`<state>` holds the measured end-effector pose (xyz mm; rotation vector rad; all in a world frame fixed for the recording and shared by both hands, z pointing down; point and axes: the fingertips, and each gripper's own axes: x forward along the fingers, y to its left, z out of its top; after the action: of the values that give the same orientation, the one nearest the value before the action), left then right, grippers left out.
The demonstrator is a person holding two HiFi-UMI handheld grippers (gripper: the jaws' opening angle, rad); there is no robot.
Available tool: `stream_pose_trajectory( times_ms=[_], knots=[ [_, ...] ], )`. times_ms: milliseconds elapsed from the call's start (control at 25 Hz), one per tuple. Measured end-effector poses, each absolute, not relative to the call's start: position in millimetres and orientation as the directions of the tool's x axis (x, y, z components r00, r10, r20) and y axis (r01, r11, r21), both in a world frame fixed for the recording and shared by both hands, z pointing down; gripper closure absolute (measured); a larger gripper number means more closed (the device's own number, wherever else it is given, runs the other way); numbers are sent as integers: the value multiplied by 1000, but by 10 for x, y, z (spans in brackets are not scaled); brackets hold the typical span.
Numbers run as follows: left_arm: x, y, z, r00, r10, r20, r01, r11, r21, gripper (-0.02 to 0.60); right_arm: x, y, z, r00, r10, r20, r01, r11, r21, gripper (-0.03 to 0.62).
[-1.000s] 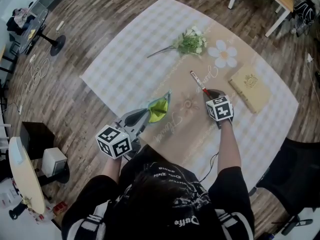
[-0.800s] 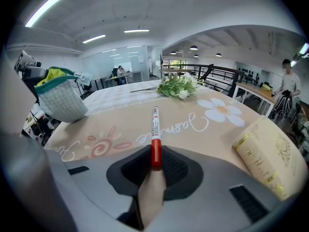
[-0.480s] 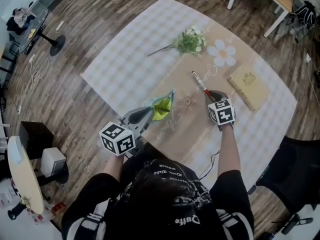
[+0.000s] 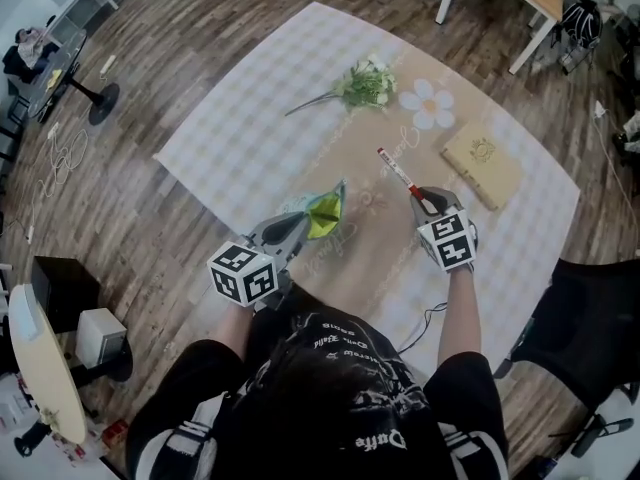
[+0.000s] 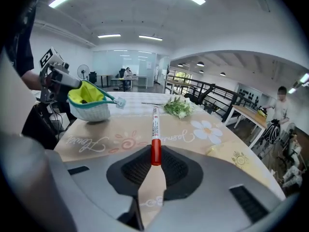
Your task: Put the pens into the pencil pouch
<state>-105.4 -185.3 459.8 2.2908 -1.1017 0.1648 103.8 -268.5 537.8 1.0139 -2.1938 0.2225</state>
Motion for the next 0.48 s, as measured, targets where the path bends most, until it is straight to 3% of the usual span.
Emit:
stream_pose_trajectory(
  times_ms=[480],
  knots=[
    [-848,-1785,4698,632,-687,359,-764,-476,435,549,1053,-1991,5017,-444,-604,663,-656,722,219,526]
  ],
)
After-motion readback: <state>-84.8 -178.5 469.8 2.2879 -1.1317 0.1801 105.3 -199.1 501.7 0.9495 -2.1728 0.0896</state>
